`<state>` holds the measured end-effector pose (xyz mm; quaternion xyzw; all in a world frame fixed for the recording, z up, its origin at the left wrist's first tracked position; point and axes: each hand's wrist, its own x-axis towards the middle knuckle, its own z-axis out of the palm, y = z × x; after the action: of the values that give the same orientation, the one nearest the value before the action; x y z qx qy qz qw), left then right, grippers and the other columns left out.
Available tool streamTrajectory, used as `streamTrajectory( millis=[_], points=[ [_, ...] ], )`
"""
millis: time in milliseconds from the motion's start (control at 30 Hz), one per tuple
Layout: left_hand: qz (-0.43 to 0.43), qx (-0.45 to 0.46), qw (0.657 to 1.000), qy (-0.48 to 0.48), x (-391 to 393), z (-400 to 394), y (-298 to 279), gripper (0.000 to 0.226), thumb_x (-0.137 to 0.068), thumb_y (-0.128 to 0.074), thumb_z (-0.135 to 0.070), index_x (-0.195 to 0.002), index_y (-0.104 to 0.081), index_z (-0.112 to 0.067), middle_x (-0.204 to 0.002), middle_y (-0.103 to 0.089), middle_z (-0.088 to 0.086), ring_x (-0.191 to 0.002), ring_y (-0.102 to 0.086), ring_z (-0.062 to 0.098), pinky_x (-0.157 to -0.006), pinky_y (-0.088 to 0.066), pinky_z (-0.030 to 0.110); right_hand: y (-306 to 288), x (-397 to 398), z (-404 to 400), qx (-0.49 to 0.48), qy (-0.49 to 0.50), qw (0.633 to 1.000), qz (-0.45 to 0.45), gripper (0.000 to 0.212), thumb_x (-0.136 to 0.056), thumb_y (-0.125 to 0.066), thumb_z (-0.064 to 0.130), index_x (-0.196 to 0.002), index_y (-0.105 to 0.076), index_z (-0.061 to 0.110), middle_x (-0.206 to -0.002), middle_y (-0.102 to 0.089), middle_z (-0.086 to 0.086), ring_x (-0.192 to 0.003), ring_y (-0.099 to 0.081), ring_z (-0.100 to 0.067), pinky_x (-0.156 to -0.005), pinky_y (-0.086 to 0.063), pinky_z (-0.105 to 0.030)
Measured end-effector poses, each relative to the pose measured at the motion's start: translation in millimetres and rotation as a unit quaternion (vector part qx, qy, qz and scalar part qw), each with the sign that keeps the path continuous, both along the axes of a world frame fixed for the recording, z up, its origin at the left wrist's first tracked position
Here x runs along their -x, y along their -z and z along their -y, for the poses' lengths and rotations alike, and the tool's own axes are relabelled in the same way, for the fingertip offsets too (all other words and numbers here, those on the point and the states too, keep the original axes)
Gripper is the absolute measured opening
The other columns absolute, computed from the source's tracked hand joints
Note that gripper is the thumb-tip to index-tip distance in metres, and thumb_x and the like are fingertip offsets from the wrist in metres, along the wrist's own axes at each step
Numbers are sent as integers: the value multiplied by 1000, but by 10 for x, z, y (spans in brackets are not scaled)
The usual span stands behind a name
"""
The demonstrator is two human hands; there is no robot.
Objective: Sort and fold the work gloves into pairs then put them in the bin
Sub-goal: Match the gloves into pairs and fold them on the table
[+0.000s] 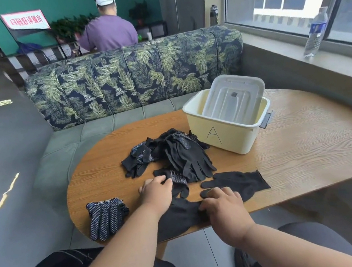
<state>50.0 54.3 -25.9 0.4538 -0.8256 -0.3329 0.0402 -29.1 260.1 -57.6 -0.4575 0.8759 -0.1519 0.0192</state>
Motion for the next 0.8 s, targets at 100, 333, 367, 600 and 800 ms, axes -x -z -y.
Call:
streamTrajectory(
  millis=[100, 333, 367, 600, 800],
  points=[
    [-22, 11, 1000, 1, 13, 28, 116, 40, -104, -48, -37, -138, -63, -24, -145, -51, 4, -133, -40, 31, -113, -30, 35, 10, 4, -14, 15, 3, 1000, 7, 37, -88, -55, 22, -113, -72, 44, -129, -59, 13, -116, -50, -26, -94, -37, -39],
    [-97, 12, 993, -70, -36, 121, 181, 34, -97, -54, -42, -122, -71, -25, -124, -68, 0, -110, -62, 25, -98, -50, 36, -45, 16, -12, -1, -6, 1000, 27, 38, -94, -52, 23, -121, -69, 43, -139, -50, 16, -127, -42, -23, -101, -32, -36],
    [-99, 12, 990, -97, -28, 141, 151, 38, -97, -55, -46, -125, -68, -24, -122, -70, 0, -109, -64, 26, -96, -52, 37, -45, 17, -13, -2, -5, 1000, 28, 38, -94, -53, 23, -121, -69, 44, -139, -50, 16, -127, -42, -23, -101, -31, -35],
    [38, 83, 991, -97, 133, 197, 159, 41, -91, -60, -49, -65, -57, -18, -86, -71, 7, -74, -59, 30, -65, -47, 30, -17, 53, -13, 15, 8, 999, 32, 34, -94, -53, 26, -113, -73, 45, -135, -57, 16, -123, -48, -26, -94, -29, -35],
    [-88, -14, 986, -142, 85, 118, 30, 17, -88, -59, -37, -86, -64, -20, -84, -70, -2, -80, -63, 27, -69, -50, 32, 14, 77, -18, 12, 6, 999, 38, 34, -99, -48, 28, -116, -72, 45, -135, -55, 17, -124, -44, -24, -94, -27, -34]
  ],
)
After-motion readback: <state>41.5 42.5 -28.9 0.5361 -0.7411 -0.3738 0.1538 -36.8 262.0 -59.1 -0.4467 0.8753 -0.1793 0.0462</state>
